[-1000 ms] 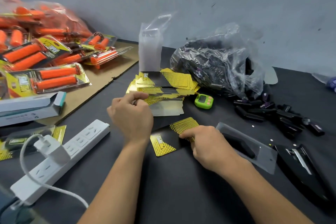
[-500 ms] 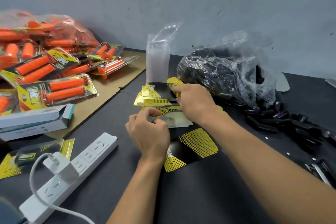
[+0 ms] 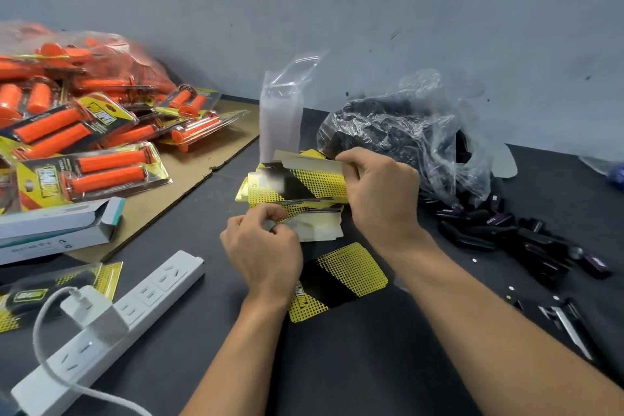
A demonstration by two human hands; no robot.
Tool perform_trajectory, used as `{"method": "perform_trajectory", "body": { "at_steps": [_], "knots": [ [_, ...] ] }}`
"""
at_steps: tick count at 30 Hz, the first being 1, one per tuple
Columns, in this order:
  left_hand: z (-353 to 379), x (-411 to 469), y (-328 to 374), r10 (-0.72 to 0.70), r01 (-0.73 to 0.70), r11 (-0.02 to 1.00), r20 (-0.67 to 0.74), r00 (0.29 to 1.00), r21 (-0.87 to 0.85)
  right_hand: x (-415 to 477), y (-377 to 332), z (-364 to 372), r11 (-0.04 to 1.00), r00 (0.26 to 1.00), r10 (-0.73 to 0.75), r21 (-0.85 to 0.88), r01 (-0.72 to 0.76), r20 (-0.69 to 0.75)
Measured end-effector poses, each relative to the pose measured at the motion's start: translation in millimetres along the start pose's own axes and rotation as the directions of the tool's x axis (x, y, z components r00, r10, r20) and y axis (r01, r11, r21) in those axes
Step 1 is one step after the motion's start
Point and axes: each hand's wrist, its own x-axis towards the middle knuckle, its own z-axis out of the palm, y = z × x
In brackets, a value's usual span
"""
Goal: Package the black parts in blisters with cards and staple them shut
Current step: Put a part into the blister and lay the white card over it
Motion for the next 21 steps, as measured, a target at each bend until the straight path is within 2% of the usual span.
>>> {"method": "perform_trajectory", "body": {
  "at_steps": [2,3,5,7,8,10,12,13,14,16,19,21],
  "knots": [
    [1.4,-1.0,0.6,0.027,-0.027,1.000,0.006,1.000,0.010,-0.9,5.7,-2.1,0.999,1.000,-0.026,-0.027,0.026,-0.012],
    [2.5,-1.4,1.0,0.043,-0.043,0.999,0.011,0.999,0.019,-1.4,6.7,-1.1,0.997,0.998,-0.050,-0.054,0.052,0.040],
    [3.5,-2.1,1.3,0.058,-0.059,0.998,0.029,0.998,0.026,-1.6,6.7,2.5,0.994,0.966,-0.044,-0.088,0.069,0.256],
    [4.0,-1.9,0.5,0.051,-0.052,0.998,0.054,0.997,0.020,0.4,7.5,4.8,0.999,0.912,0.032,-0.041,-0.016,0.409],
    [3.6,-1.7,0.8,0.052,-0.053,0.999,0.063,0.997,0.012,1.8,7.5,3.8,0.995,0.905,0.080,0.020,-0.097,0.417],
    [1.1,-2.5,2.3,0.081,-0.078,0.996,0.082,0.993,-0.032,2.9,10.5,-2.0,0.975,0.950,0.128,0.138,-0.173,0.284],
    [-1.3,-4.3,5.9,0.122,-0.109,0.986,0.097,0.988,-0.130,0.5,16.5,-15.5,0.972,0.993,0.112,0.201,-0.118,0.043],
    [-3.2,-6.1,9.4,0.133,-0.111,0.974,0.100,0.986,-0.200,-3.1,21.6,-25.2,0.964,0.992,0.122,0.242,-0.112,-0.025],
    [-5.6,-8.4,13.1,0.144,-0.114,0.958,0.098,0.985,-0.265,-8.2,28.1,-35.7,0.948,0.988,0.150,0.287,-0.135,-0.029],
    [-9.6,-14.3,22.6,0.218,-0.167,0.929,0.122,0.968,-0.330,-25.0,44.0,-57.9,0.901,0.969,0.226,0.355,-0.247,0.102],
    [-6.6,-31.1,43.5,0.376,-0.220,0.880,0.337,0.863,-0.420,-59.6,64.8,-95.5,0.793,0.867,0.332,0.388,-0.470,0.372],
    [2.9,-45.8,60.6,0.357,-0.061,0.867,0.531,0.768,-0.495,-77.8,73.5,-122.4,0.730,0.797,0.387,0.374,-0.572,0.463]
  ]
}}
